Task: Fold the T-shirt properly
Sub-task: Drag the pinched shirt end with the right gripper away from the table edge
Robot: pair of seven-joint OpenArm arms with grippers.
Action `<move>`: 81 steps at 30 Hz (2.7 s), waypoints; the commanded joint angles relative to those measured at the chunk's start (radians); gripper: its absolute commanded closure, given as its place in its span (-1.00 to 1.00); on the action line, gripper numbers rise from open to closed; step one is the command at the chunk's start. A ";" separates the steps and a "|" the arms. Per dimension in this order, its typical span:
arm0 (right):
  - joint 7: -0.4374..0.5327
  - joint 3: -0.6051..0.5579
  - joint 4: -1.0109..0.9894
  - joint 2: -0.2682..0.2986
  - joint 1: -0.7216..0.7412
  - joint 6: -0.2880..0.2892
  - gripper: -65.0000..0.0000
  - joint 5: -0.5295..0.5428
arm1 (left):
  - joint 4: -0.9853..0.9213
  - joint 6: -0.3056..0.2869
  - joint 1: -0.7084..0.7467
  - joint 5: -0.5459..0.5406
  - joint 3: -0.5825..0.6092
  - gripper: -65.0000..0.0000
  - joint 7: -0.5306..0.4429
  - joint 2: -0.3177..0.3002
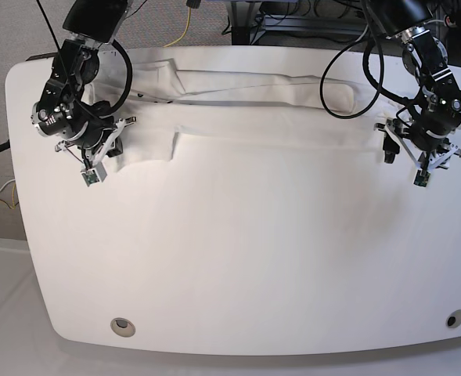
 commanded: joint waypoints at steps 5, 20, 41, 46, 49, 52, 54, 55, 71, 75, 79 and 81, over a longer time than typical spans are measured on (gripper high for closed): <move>-0.031 0.003 0.073 0.009 0.009 0.005 1.00 0.012 | 0.018 0.002 -0.025 -0.010 0.000 -0.21 -0.018 -0.009; -0.141 0.030 0.199 0.004 -0.026 0.005 1.00 0.013 | 0.015 0.004 -0.031 -0.010 0.000 -0.21 -0.018 -0.009; -0.201 0.140 0.249 -0.007 -0.167 -0.003 1.00 0.323 | 0.012 0.005 -0.043 -0.010 0.019 -0.21 -0.018 -0.007; -0.201 0.137 0.249 -0.007 -0.201 -0.003 1.00 0.371 | 0.012 0.005 -0.045 -0.010 0.019 -0.21 -0.018 -0.007; -0.201 0.137 0.251 -0.007 -0.219 -0.003 1.00 0.402 | 0.012 0.005 -0.045 -0.010 0.019 -0.21 -0.018 -0.006; -0.201 0.137 0.251 -0.007 -0.238 -0.004 1.00 0.431 | 0.010 0.005 -0.045 -0.010 0.019 -0.21 -0.018 0.002; -0.201 0.137 0.251 -0.007 -0.253 -0.004 1.00 0.454 | 0.004 0.005 -0.045 -0.010 0.020 -0.21 -0.018 0.002; -0.201 0.138 0.251 -0.007 -0.259 -0.004 1.00 0.463 | -0.001 0.005 -0.045 -0.010 0.020 -0.21 -0.018 0.003; -0.201 0.143 0.251 0.024 -0.344 -0.003 1.00 0.520 | -0.021 0.005 -0.043 -0.010 0.020 -0.21 -0.018 0.007; -0.201 0.143 0.249 0.053 -0.347 -0.003 1.00 0.520 | -0.021 0.005 -0.042 -0.010 0.020 -0.21 -0.018 0.007; -0.201 0.143 0.246 0.065 -0.347 -0.003 1.00 0.517 | -0.021 0.005 -0.042 -0.010 0.020 -0.21 -0.018 0.007; -0.201 0.143 0.245 0.071 -0.347 -0.003 1.00 0.515 | -0.021 0.005 -0.040 -0.010 0.020 -0.21 -0.018 0.007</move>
